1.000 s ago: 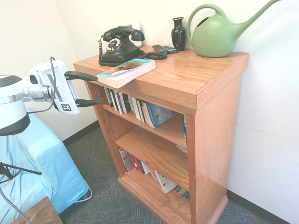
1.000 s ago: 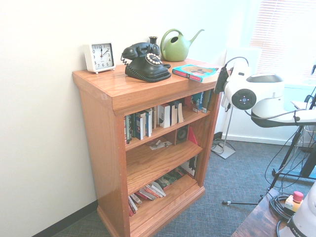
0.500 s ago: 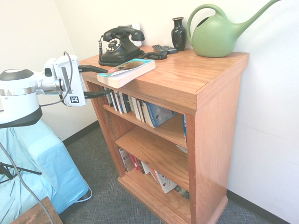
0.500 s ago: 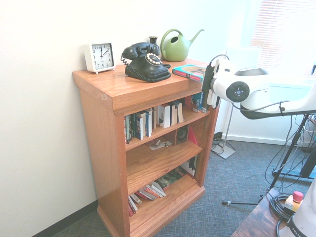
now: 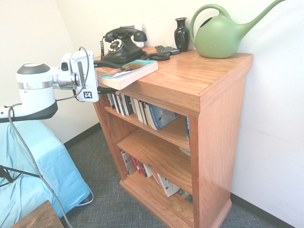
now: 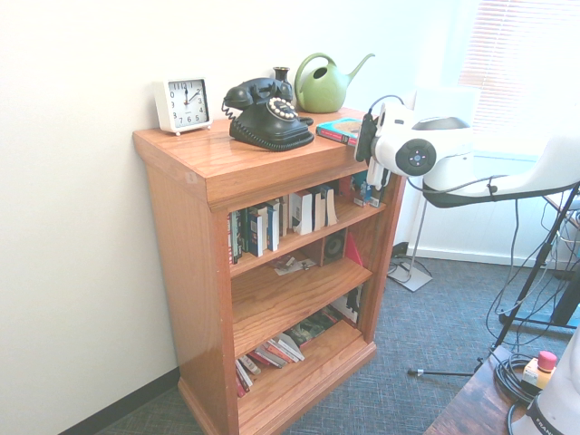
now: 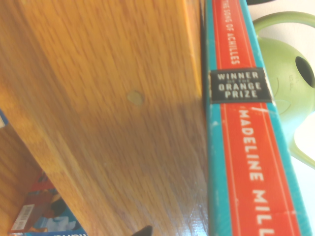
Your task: Organize the shelf
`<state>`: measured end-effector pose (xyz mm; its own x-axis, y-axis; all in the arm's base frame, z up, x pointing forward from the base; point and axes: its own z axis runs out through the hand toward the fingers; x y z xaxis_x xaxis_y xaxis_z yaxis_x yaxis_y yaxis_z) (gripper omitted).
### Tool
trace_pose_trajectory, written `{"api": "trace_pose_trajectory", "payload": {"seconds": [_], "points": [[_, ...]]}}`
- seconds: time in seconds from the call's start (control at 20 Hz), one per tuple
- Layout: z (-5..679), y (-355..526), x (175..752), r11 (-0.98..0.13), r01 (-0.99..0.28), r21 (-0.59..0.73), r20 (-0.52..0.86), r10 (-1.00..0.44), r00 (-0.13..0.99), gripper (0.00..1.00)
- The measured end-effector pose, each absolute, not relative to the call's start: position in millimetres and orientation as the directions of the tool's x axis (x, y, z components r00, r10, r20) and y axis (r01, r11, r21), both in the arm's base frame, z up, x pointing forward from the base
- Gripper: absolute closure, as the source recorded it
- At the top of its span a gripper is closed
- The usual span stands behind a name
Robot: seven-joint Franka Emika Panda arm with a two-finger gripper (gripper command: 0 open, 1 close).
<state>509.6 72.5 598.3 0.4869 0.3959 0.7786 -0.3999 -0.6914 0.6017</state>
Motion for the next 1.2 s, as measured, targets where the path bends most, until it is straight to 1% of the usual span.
{"api": "trace_pose_trajectory", "payload": {"seconds": [1.2], "points": [[603,73,525,-0.692,-0.408,0.596,0.784,0.39,0.483,1.0]]}}
